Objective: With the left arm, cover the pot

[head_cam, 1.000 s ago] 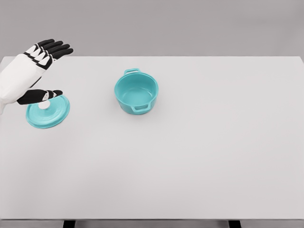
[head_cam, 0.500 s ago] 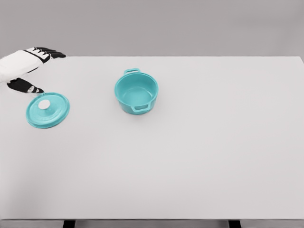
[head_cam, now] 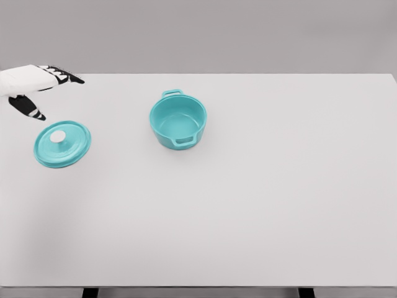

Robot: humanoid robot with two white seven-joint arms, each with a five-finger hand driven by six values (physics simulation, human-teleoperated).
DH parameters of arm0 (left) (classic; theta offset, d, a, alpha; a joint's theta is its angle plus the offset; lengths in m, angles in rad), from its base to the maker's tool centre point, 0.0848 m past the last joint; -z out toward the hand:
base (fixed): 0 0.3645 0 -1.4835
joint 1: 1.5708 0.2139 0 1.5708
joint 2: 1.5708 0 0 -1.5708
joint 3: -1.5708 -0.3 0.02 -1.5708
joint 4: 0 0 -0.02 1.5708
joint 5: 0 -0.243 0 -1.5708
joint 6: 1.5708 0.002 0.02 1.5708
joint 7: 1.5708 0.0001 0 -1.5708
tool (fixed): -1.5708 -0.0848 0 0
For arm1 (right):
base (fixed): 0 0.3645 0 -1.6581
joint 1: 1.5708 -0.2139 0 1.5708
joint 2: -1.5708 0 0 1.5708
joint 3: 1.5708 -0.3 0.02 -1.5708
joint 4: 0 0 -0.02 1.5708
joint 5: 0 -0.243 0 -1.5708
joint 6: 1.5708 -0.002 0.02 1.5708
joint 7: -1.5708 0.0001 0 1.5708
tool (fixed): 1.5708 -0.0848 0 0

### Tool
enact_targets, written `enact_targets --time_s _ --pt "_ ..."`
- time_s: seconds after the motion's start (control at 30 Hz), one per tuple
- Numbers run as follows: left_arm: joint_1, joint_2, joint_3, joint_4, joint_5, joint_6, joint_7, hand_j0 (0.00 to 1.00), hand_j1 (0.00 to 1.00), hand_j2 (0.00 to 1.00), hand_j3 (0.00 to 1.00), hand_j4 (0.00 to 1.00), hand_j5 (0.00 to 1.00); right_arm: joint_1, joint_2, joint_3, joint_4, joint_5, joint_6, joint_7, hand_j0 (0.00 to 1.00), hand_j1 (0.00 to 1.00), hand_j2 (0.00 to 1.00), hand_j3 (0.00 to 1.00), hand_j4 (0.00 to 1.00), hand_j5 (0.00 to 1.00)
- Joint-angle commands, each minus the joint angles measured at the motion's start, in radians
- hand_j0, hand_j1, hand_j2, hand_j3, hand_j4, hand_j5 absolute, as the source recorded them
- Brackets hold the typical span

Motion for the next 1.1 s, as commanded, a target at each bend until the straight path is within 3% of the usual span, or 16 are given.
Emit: enact_targets --time_s 0.0,0.3,0.63,0.73,1.07 --pt "-0.005 0.004 -0.097 0.062 0.002 0.002 0.000 1.00 1.00 1.00 1.00 1.00 1.00 0.000 0.000 0.000 0.000 0.000 0.000 0.000 1.00 1.00 1.00 1.00 1.00 1.00" --pt "-0.064 0.007 -0.210 0.108 -0.011 0.002 0.000 0.96 0.96 0.96 0.96 0.96 0.96 0.000 0.000 0.000 0.000 0.000 0.000 0.000 1.00 1.00 1.00 1.00 1.00 1.00" --pt "-0.084 0.028 -0.229 0.101 -0.010 0.002 0.000 0.95 0.95 0.95 0.95 0.95 0.95 0.000 0.000 0.000 0.000 0.000 0.000 0.000 1.00 1.00 1.00 1.00 1.00 1.00" --pt "-0.084 0.030 -0.241 0.101 -0.010 0.002 0.000 0.87 0.87 0.87 0.87 0.87 0.87 0.000 0.000 0.000 0.000 0.000 0.000 0.000 1.00 1.00 1.00 1.00 1.00 1.00" --pt "-0.083 0.027 -0.259 0.125 -0.008 0.002 0.000 0.88 0.88 0.88 0.88 0.88 0.88 0.000 0.000 0.000 0.000 0.000 0.000 0.000 1.00 1.00 1.00 1.00 1.00 1.00"
